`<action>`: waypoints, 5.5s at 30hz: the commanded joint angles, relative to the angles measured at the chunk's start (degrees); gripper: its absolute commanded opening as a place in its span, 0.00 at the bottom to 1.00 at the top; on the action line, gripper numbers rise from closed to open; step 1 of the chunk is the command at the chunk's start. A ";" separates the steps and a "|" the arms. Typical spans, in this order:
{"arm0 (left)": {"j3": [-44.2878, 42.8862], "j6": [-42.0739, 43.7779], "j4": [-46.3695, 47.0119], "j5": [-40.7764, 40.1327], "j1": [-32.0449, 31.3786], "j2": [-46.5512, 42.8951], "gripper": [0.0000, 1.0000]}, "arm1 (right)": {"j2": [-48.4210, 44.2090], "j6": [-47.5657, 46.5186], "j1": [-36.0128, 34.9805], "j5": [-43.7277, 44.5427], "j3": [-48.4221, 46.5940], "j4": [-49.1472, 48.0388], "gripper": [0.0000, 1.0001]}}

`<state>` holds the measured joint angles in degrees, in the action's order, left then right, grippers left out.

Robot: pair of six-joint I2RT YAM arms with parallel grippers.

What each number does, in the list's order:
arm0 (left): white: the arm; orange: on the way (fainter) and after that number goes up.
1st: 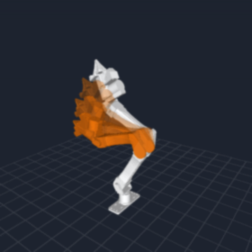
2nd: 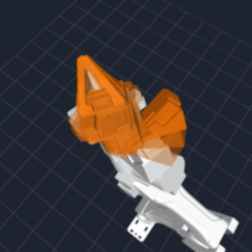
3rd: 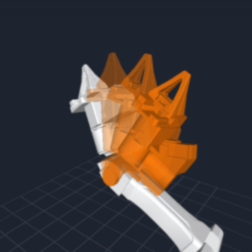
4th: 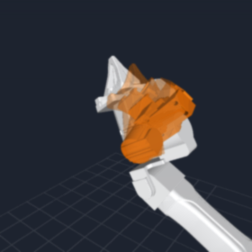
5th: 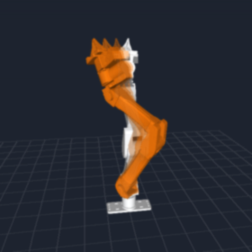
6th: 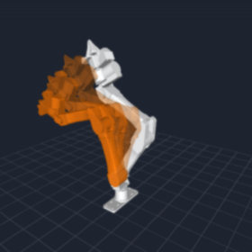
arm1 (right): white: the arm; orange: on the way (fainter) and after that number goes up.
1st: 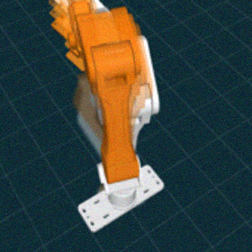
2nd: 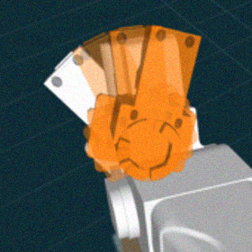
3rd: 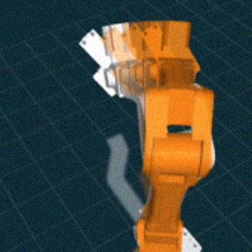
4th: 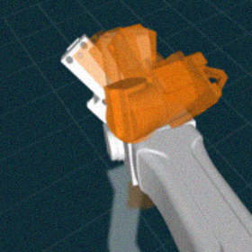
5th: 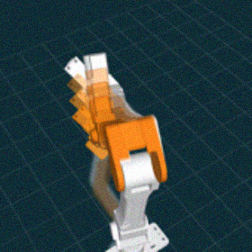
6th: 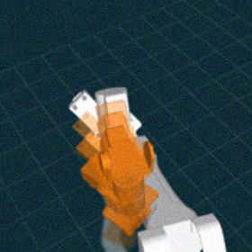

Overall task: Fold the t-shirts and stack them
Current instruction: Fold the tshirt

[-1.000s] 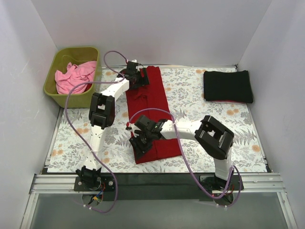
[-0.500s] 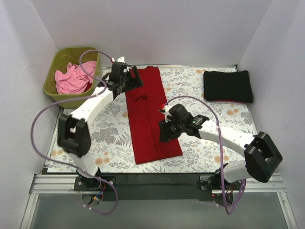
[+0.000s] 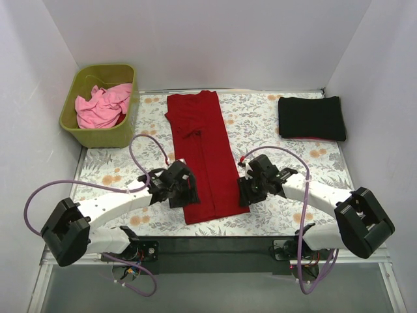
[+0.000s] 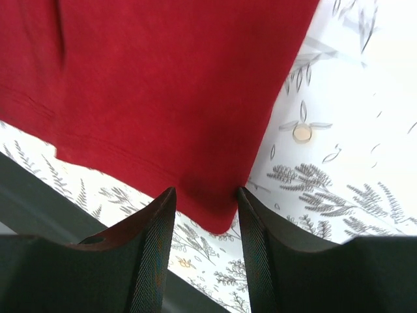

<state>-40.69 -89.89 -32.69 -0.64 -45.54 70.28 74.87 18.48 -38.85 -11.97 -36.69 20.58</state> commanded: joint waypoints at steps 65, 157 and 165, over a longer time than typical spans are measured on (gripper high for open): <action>0.34 -7.15 -15.47 4.15 -8.07 9.53 0.00 | -2.18 4.72 -1.05 3.00 2.50 10.44 0.01; -8.99 14.67 17.31 -5.86 17.07 8.12 0.69 | 27.43 -5.30 6.16 -4.38 -38.99 -6.86 0.36; -8.09 11.49 19.15 -4.89 10.12 17.50 0.40 | 34.63 -4.24 5.36 -7.63 -41.35 -10.21 0.31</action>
<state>-49.58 -76.62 -13.26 -5.06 -35.44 84.97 107.26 13.47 -33.78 -17.34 -76.29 13.30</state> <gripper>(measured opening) 0.423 0.315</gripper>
